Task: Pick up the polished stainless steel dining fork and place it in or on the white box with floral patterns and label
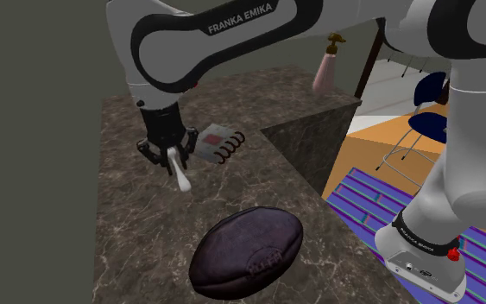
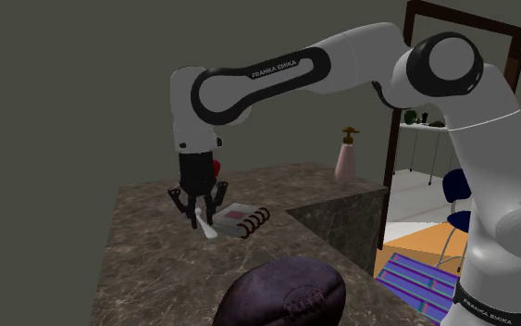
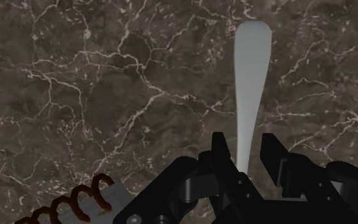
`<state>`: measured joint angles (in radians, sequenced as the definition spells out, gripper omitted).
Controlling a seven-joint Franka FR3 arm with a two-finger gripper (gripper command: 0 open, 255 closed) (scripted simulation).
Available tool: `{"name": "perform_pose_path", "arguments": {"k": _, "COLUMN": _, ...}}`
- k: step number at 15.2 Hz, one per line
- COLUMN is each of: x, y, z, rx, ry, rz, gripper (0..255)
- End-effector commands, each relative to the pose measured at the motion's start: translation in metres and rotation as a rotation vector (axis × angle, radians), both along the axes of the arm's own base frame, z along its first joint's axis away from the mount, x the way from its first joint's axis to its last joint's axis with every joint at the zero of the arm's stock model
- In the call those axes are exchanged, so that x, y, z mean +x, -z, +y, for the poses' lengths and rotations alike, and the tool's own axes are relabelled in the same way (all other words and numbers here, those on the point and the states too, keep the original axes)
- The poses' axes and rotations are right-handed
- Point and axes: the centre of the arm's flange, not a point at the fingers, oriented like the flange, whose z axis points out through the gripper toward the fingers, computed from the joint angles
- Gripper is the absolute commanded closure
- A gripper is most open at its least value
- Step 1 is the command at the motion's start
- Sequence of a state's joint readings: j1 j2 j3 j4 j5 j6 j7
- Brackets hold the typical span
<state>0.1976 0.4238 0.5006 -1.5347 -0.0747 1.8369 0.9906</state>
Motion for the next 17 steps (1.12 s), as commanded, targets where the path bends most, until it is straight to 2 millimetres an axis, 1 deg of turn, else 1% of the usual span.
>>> {"name": "perform_pose_path", "arguments": {"k": 1, "x": 0.011, "y": 0.001, "z": -0.023, "rx": 0.0, "ry": 0.0, "rz": 0.0, "gripper": 255}}
{"name": "perform_pose_path", "arguments": {"k": 16, "x": 0.098, "y": 0.011, "z": -0.2, "rx": 0.0, "ry": 0.0, "rz": 0.0, "gripper": 255}}
{"name": "perform_pose_path", "arguments": {"k": 17, "x": 0.108, "y": 0.013, "z": -0.219, "rx": 0.0, "ry": 0.0, "rz": 0.0, "gripper": 255}}
